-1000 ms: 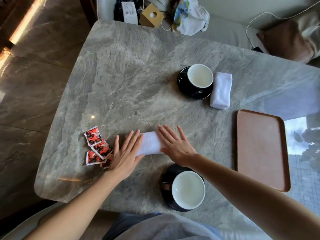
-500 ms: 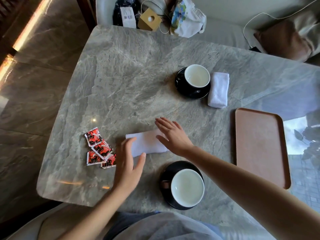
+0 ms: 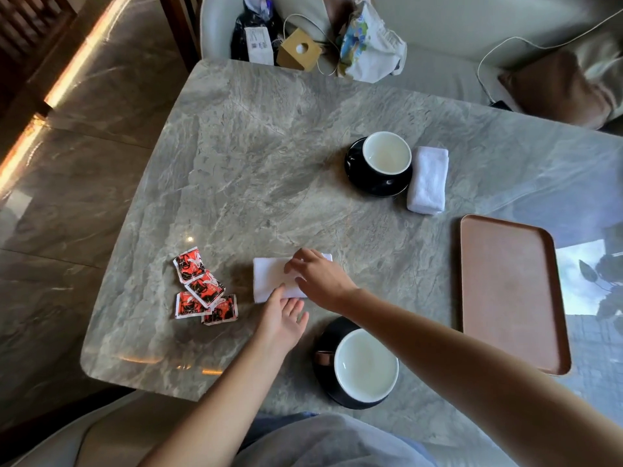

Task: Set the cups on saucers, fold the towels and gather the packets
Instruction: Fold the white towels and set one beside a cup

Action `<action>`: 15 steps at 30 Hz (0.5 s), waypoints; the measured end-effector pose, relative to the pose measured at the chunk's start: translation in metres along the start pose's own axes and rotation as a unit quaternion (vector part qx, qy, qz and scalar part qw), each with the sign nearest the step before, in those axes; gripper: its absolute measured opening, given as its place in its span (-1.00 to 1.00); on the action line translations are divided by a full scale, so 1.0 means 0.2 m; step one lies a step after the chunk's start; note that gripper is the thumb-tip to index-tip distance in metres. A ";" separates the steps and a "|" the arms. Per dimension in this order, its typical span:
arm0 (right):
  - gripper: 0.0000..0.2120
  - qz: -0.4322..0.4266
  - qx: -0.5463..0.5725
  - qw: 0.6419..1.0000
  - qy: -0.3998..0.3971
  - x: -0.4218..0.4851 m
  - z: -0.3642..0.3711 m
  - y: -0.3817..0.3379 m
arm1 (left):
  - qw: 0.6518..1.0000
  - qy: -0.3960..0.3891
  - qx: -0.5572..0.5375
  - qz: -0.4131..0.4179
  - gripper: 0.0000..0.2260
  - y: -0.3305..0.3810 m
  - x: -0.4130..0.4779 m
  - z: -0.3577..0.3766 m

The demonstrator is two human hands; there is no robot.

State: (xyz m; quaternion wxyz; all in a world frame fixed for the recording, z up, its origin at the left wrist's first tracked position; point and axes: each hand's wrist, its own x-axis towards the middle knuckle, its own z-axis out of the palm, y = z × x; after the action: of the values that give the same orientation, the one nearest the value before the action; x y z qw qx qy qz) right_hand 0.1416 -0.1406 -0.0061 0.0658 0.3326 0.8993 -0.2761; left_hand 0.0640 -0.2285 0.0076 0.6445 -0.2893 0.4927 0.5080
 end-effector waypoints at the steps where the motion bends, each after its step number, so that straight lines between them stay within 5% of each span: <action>1: -0.68 0.013 0.019 1.000 -0.003 -0.01 -0.01 0.00 | 1.000 0.006 -0.002 0.000 -0.52 0.01 0.01 0.02; 5: -0.66 0.060 0.089 0.994 0.006 -0.02 -0.03 0.03 | 0.999 0.021 0.036 0.003 -0.82 0.06 0.03 0.13; 13: -0.77 0.127 0.279 0.931 0.198 -0.16 -0.18 0.17 | 0.967 -0.034 0.221 0.124 -0.60 0.07 0.03 0.36; 15: -0.67 0.137 0.294 0.911 0.253 -0.25 -0.24 0.25 | 0.958 -0.059 0.239 0.147 -0.63 0.05 0.02 0.43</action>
State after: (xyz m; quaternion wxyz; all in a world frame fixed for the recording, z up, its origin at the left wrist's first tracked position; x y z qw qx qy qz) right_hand 0.2143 -0.1114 0.0269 -0.2277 0.5159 0.7097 -0.4224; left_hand 0.0832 -0.1495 0.0348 0.6409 -0.0206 0.5979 0.4810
